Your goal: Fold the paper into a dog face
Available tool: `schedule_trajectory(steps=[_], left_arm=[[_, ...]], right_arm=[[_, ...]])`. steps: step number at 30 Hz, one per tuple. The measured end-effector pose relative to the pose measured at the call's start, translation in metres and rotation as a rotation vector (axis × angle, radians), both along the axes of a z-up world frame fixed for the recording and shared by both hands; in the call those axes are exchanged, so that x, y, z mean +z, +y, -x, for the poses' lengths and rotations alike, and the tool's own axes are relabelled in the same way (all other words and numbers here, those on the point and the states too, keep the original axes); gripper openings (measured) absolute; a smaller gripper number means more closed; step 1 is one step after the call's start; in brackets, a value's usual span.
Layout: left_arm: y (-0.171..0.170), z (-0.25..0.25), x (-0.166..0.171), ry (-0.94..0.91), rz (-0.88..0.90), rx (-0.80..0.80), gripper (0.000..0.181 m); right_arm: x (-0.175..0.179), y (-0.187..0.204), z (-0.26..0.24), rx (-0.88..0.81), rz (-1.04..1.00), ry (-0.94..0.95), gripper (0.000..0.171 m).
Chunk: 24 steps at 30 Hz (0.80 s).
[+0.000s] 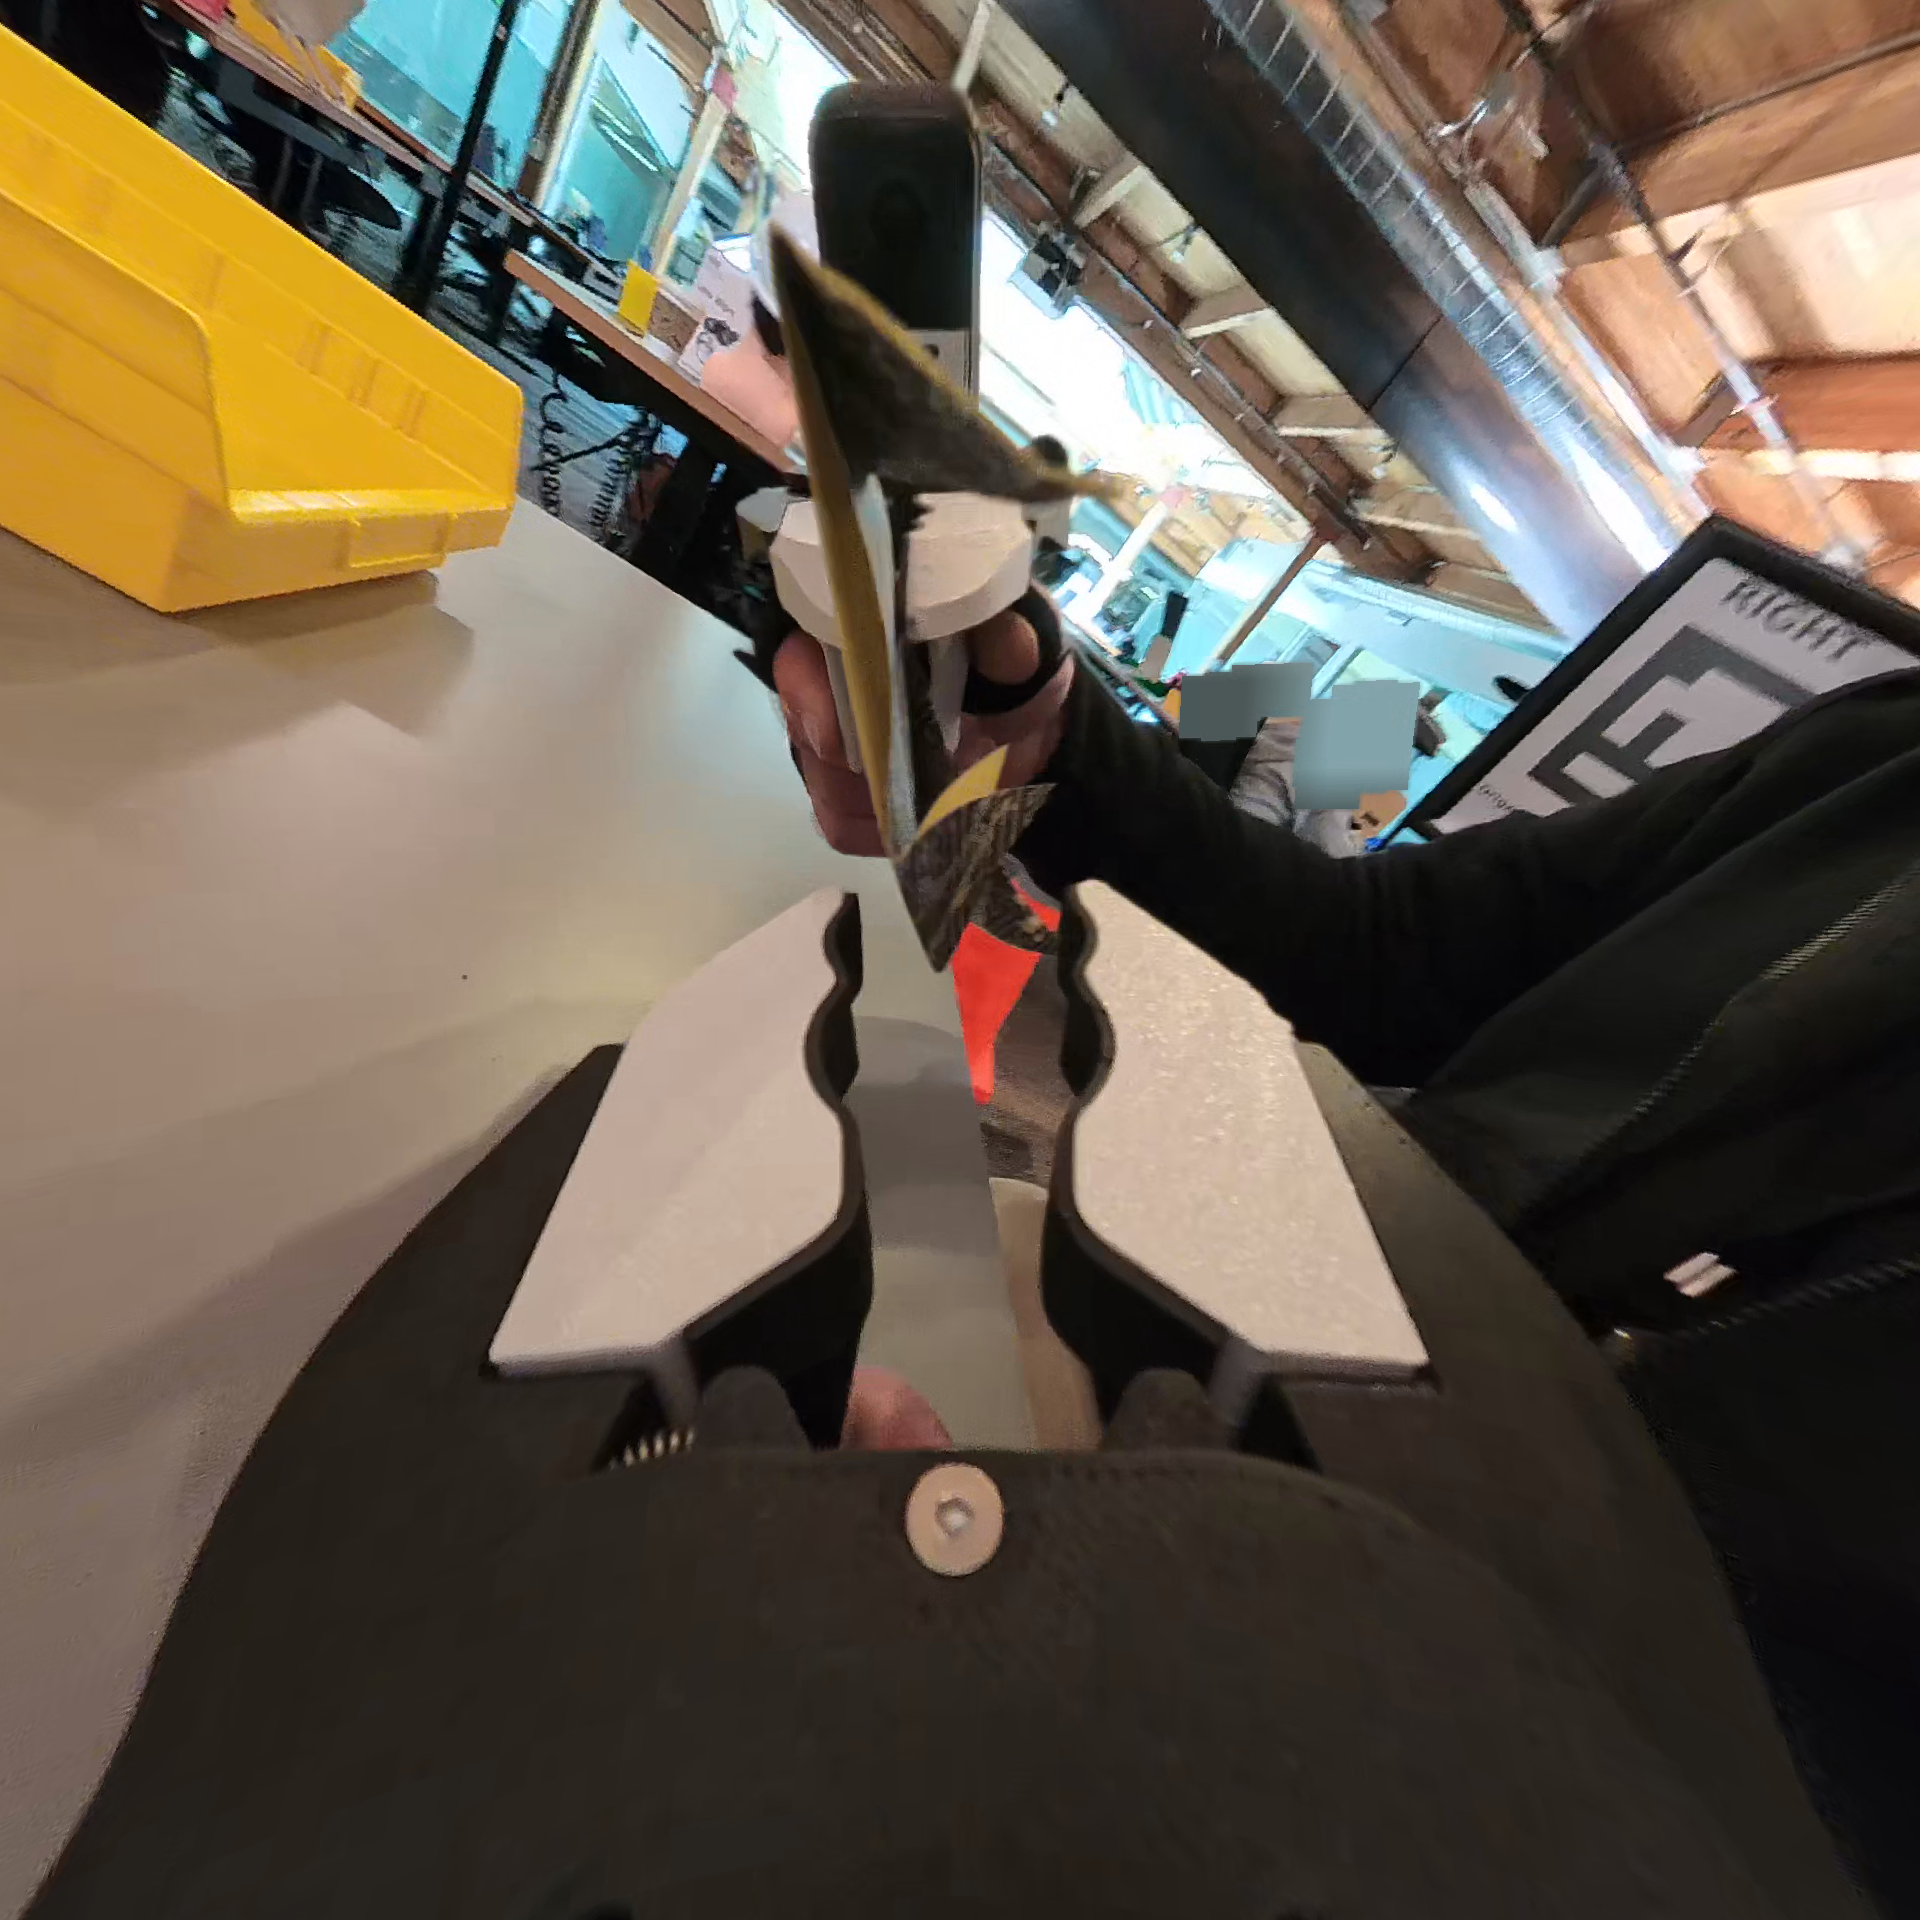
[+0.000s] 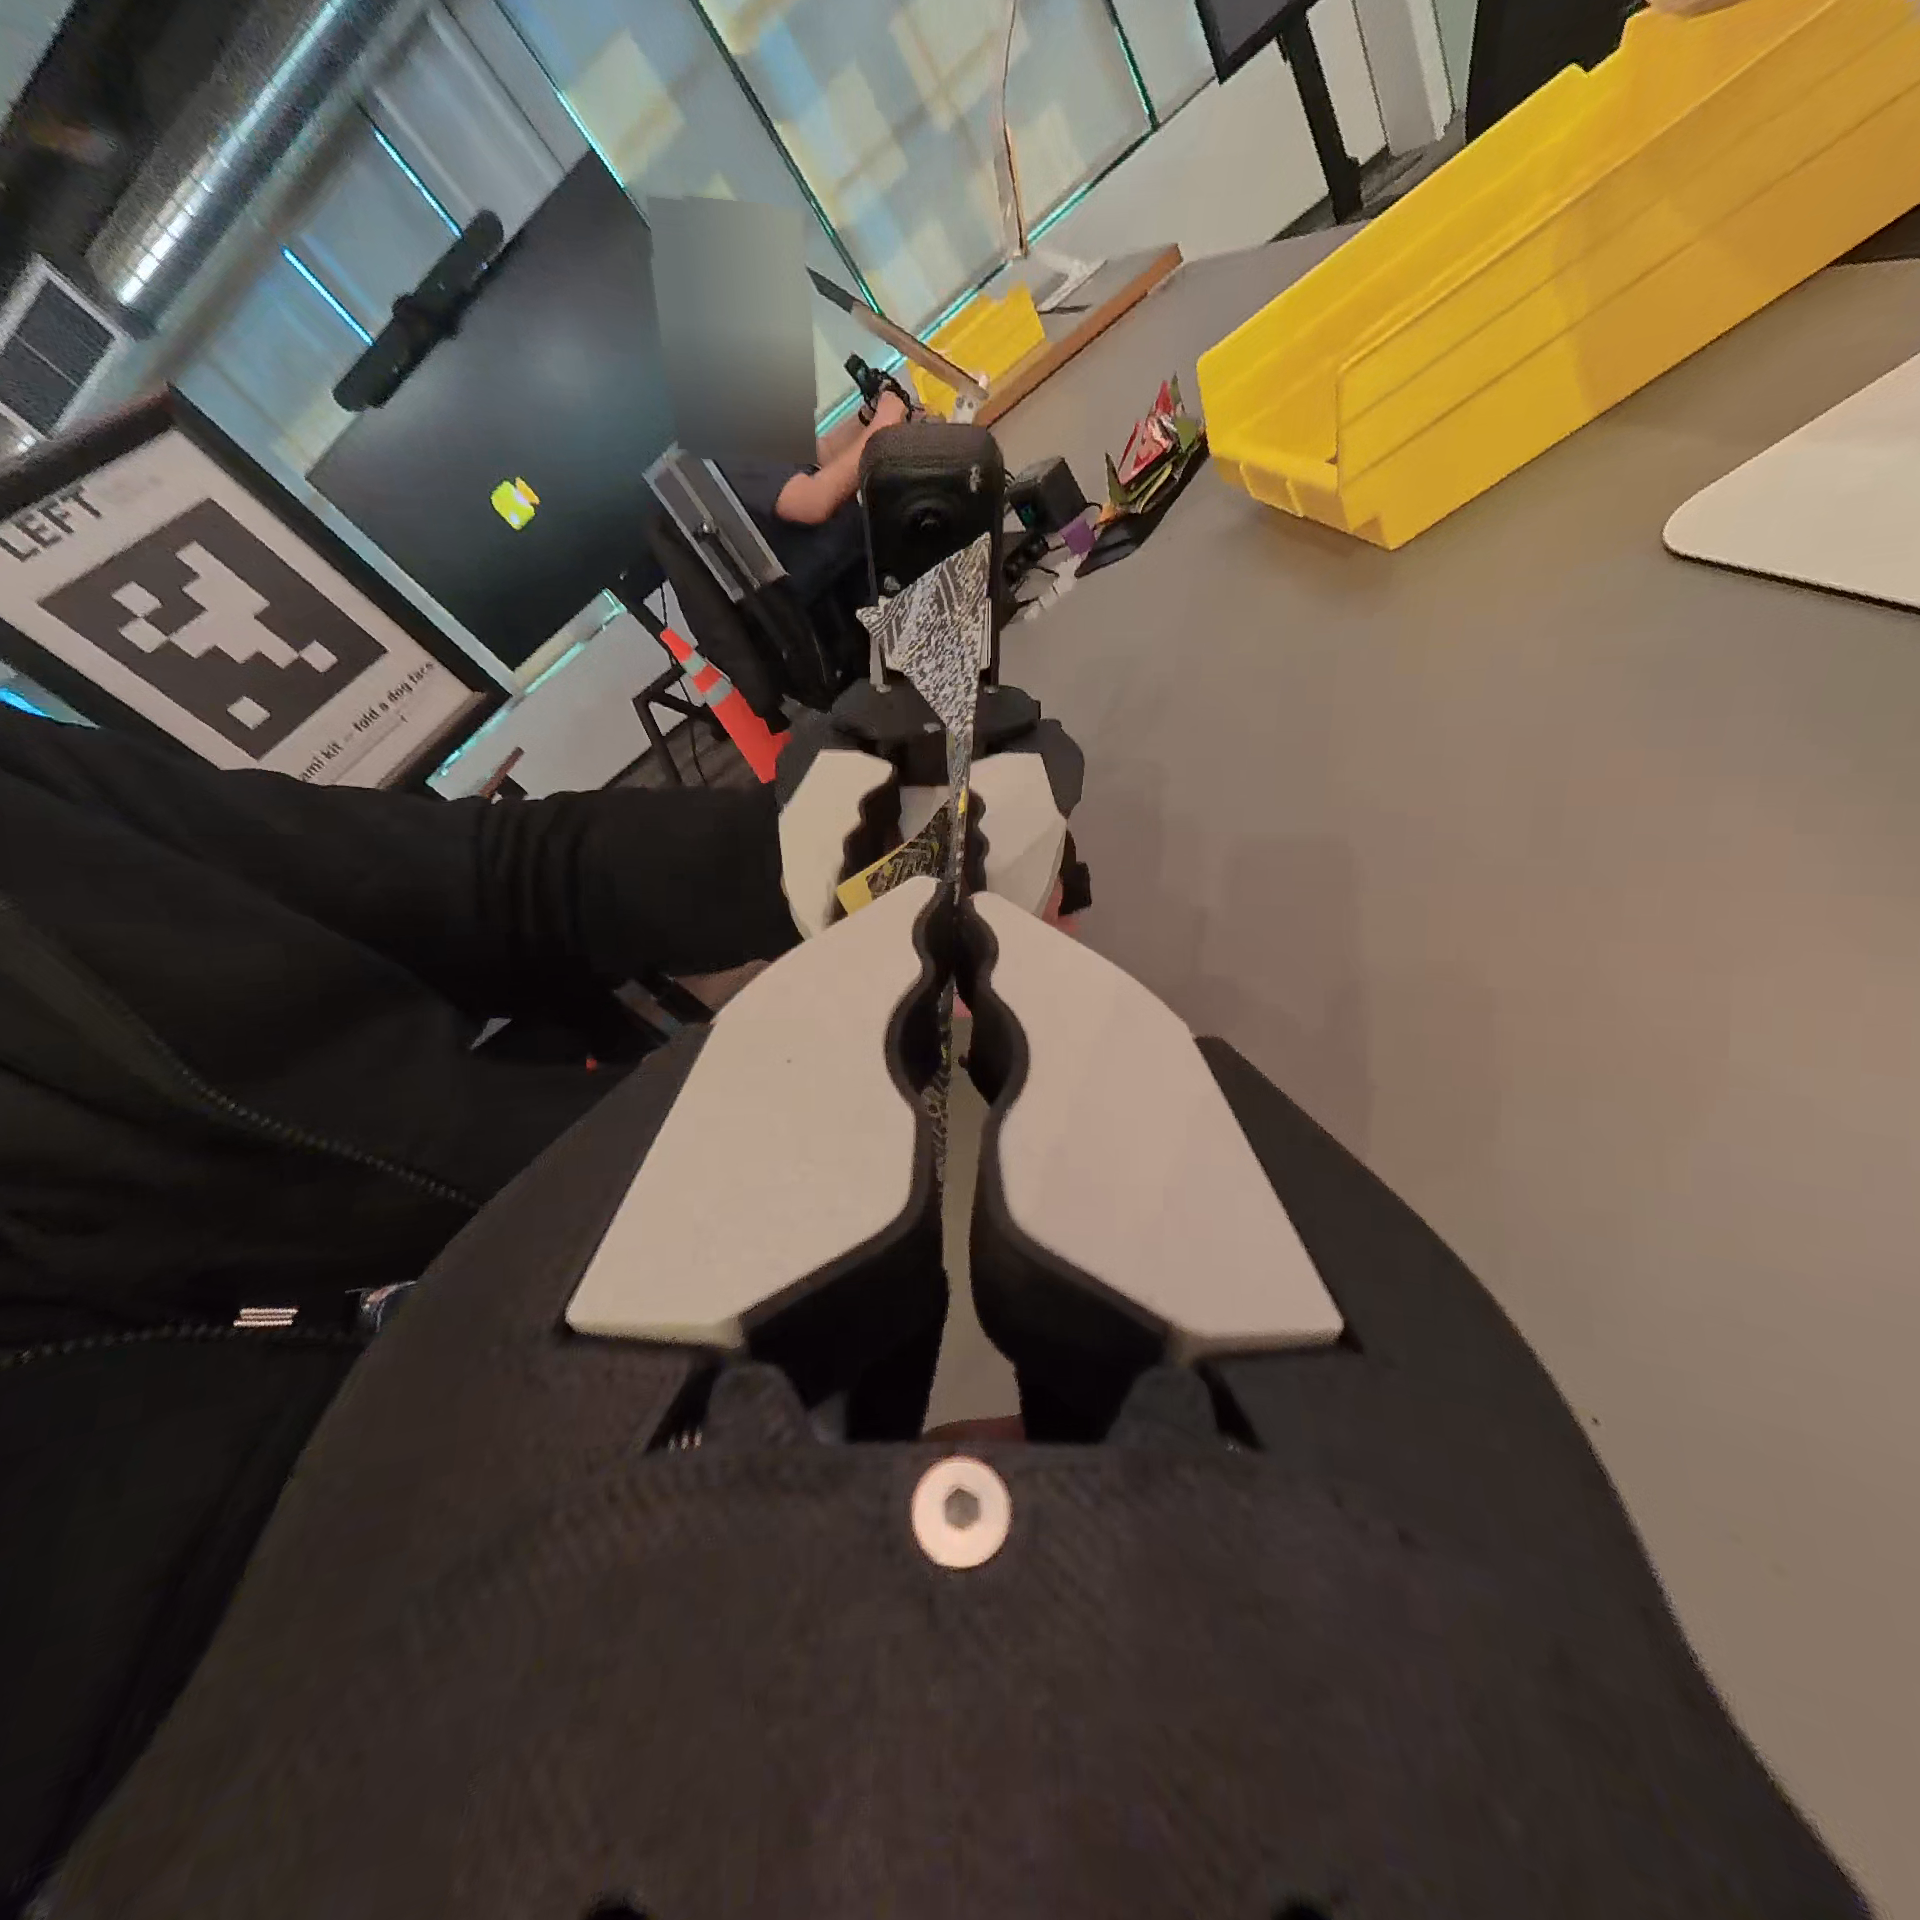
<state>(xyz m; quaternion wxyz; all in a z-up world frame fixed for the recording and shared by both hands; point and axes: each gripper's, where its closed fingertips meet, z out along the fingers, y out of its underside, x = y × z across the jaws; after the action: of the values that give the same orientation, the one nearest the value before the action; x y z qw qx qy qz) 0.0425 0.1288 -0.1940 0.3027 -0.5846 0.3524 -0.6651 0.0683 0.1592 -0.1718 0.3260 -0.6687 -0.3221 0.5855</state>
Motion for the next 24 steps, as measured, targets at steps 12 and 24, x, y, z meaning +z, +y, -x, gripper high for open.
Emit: schedule_trajectory(steps=[12, 24], left_arm=[[0.014, 0.002, 0.015, -0.045, 0.013, 0.119, 0.011], [0.02, 0.007, 0.016, -0.04, 0.021, 0.128, 0.0]], right_arm=[[0.001, 0.002, 0.005, -0.033, 0.001, 0.019, 0.0], [0.0, 0.002, 0.001, -0.031, -0.056, -0.056, 0.0]])
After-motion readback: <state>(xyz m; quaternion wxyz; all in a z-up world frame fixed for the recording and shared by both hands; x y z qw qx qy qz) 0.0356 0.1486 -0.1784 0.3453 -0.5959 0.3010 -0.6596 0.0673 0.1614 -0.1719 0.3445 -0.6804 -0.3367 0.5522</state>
